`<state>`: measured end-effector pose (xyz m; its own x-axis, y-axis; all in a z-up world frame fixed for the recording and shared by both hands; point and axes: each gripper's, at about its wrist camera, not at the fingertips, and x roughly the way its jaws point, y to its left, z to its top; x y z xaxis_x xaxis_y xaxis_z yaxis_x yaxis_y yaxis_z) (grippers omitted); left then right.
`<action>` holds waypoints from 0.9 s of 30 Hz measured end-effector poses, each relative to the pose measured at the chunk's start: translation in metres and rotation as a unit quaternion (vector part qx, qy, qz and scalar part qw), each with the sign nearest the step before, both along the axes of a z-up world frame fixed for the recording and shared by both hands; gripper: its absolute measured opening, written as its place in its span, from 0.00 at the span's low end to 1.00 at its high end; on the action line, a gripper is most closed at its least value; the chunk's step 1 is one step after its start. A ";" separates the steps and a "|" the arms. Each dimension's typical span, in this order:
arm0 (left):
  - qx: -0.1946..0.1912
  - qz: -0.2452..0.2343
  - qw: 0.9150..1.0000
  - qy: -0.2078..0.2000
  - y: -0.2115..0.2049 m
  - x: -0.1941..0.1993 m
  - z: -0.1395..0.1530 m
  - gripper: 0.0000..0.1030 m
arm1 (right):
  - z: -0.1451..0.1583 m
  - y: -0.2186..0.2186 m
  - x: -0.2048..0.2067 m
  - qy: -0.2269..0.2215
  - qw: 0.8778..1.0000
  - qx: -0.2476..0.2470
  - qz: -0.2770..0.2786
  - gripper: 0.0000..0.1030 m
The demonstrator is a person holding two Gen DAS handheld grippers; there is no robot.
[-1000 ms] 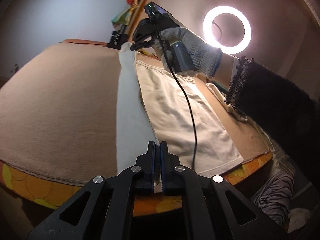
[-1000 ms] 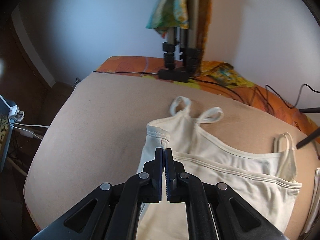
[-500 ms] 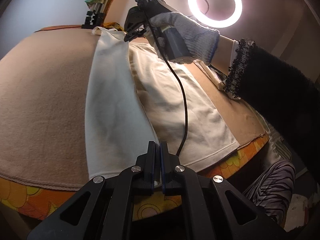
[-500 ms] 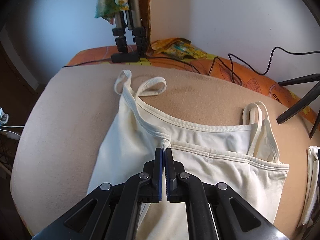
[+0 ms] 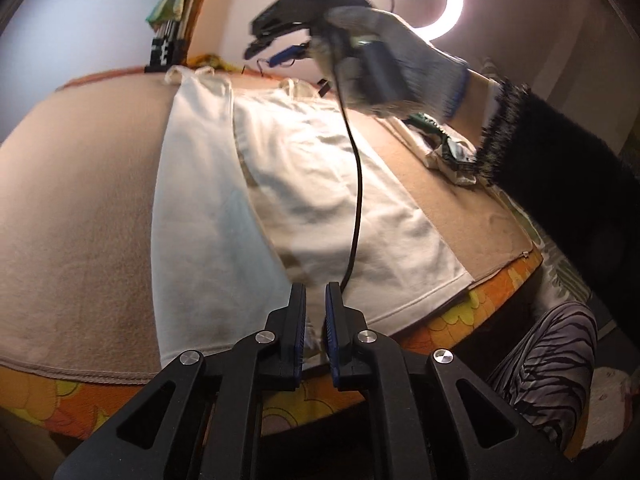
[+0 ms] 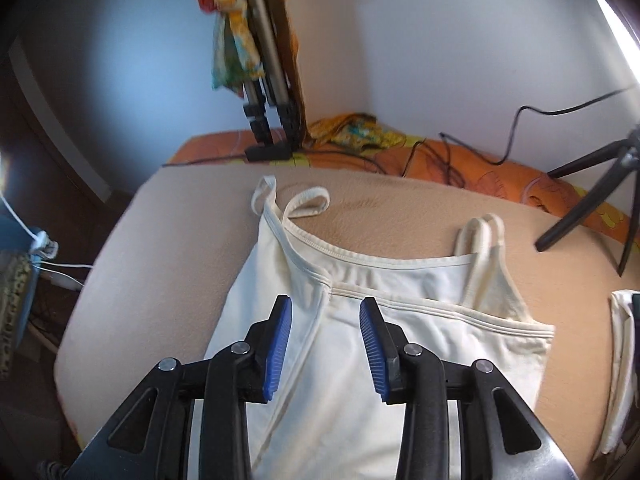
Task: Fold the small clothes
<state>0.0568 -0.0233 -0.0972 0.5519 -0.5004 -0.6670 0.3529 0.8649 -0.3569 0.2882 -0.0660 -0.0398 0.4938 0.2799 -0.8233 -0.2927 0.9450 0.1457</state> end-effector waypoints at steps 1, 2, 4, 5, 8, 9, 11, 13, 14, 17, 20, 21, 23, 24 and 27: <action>0.001 0.001 1.000 -0.004 0.000 -0.002 0.003 0.08 | 0.008 -0.008 -0.005 -0.003 1.000 0.007 0.001 0.37; 0.002 0.002 1.000 -0.007 -0.001 -0.003 0.005 0.08 | 0.017 -0.018 -0.013 -0.009 1.000 0.014 0.001 0.37; 0.001 0.004 1.000 -0.015 -0.003 -0.006 0.010 0.08 | 0.033 -0.037 -0.028 -0.021 1.000 0.022 -0.001 0.38; 0.002 0.004 1.000 -0.017 -0.004 -0.007 0.011 0.08 | 0.043 -0.050 -0.038 -0.028 0.999 0.025 -0.004 0.39; 0.010 -0.002 1.000 -0.025 -0.015 -0.010 0.015 0.08 | 0.061 -0.081 -0.057 -0.043 0.999 0.028 -0.016 0.39; 0.012 -0.003 1.000 -0.026 -0.019 -0.011 0.016 0.08 | 0.066 -0.094 -0.064 -0.048 0.998 0.028 -0.021 0.39; 0.013 -0.009 1.000 -0.026 -0.030 -0.011 0.017 0.08 | 0.073 -0.120 -0.073 -0.052 0.998 0.029 -0.034 0.39; 0.013 -0.020 0.999 -0.029 -0.046 -0.011 0.019 0.08 | 0.076 -0.141 -0.078 -0.055 0.997 0.029 -0.043 0.39; 0.015 -0.027 0.999 -0.030 -0.054 -0.011 0.020 0.08 | 0.077 -0.152 -0.081 -0.056 0.997 0.029 -0.047 0.39; 0.023 -0.057 0.998 -0.032 -0.084 -0.013 0.020 0.08 | 0.073 -0.182 -0.088 -0.053 0.996 0.034 -0.061 0.40; 0.037 -0.086 0.995 -0.034 -0.118 -0.014 0.019 0.08 | 0.067 -0.206 -0.094 -0.048 0.996 0.037 -0.063 0.40; 0.042 -0.095 0.994 -0.034 -0.127 -0.015 0.018 0.08 | 0.064 -0.213 -0.094 -0.045 0.996 0.038 -0.060 0.40; 0.050 -0.109 0.992 -0.031 -0.142 -0.014 0.014 0.09 | 0.058 -0.225 -0.092 -0.041 0.997 0.039 -0.060 0.40; 0.055 -0.115 0.991 -0.029 -0.151 -0.014 0.012 0.12 | 0.055 -0.230 -0.090 -0.037 0.997 0.040 -0.059 0.42; 0.072 -0.130 0.989 -0.025 -0.175 -0.014 0.004 0.37 | 0.046 -0.242 -0.086 -0.032 0.997 0.042 -0.056 0.47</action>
<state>0.0423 -0.1986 -0.0930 0.4504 -0.5315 -0.7174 0.5842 0.7831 -0.2133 0.2027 -0.3077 0.0065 0.5759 0.2866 -0.7657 -0.1970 0.9576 0.2102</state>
